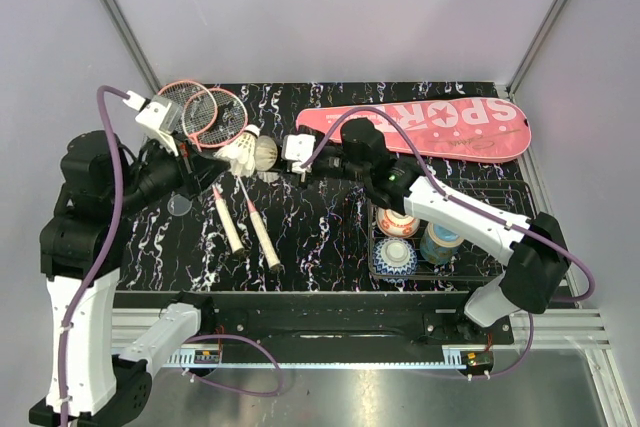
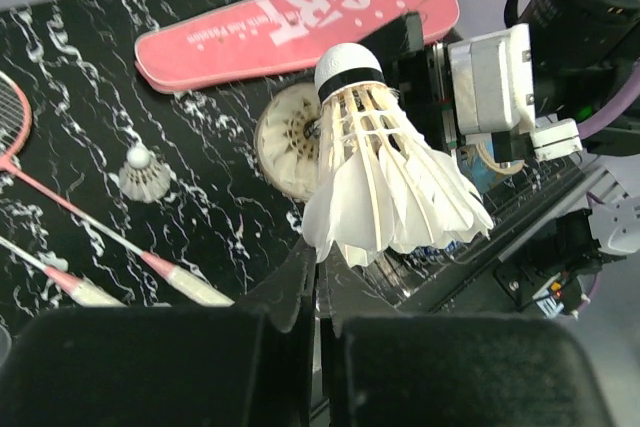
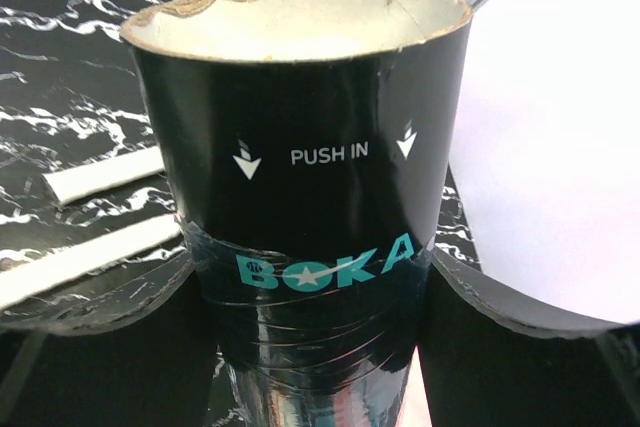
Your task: Pack up the badminton gear
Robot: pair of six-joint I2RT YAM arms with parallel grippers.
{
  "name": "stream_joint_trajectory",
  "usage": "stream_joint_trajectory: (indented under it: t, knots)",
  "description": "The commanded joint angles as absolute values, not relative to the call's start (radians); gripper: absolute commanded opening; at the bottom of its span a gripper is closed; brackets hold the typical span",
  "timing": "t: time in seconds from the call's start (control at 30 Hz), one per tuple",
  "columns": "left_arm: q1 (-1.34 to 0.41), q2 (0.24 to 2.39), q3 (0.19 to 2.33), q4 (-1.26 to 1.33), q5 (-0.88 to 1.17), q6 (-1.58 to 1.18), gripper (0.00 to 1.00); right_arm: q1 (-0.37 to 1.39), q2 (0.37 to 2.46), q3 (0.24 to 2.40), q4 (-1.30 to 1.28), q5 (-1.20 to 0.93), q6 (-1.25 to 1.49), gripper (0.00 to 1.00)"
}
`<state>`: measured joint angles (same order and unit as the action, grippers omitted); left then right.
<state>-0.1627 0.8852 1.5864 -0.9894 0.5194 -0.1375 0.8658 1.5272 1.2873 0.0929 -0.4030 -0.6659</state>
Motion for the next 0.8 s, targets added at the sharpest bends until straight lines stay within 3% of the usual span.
stream_joint_trajectory:
  t: [0.0, 0.77]
  knots:
    - [-0.166, 0.888, 1.546, -0.996, 0.578, -0.163, 0.00, 0.859, 1.509, 1.342, 0.115, -0.338, -0.827, 0.34]
    - [-0.210, 1.014, 1.497, -1.063, 0.620, -0.123, 0.00, 0.917, 1.390, 1.223, 0.106, -0.278, -1.098, 0.34]
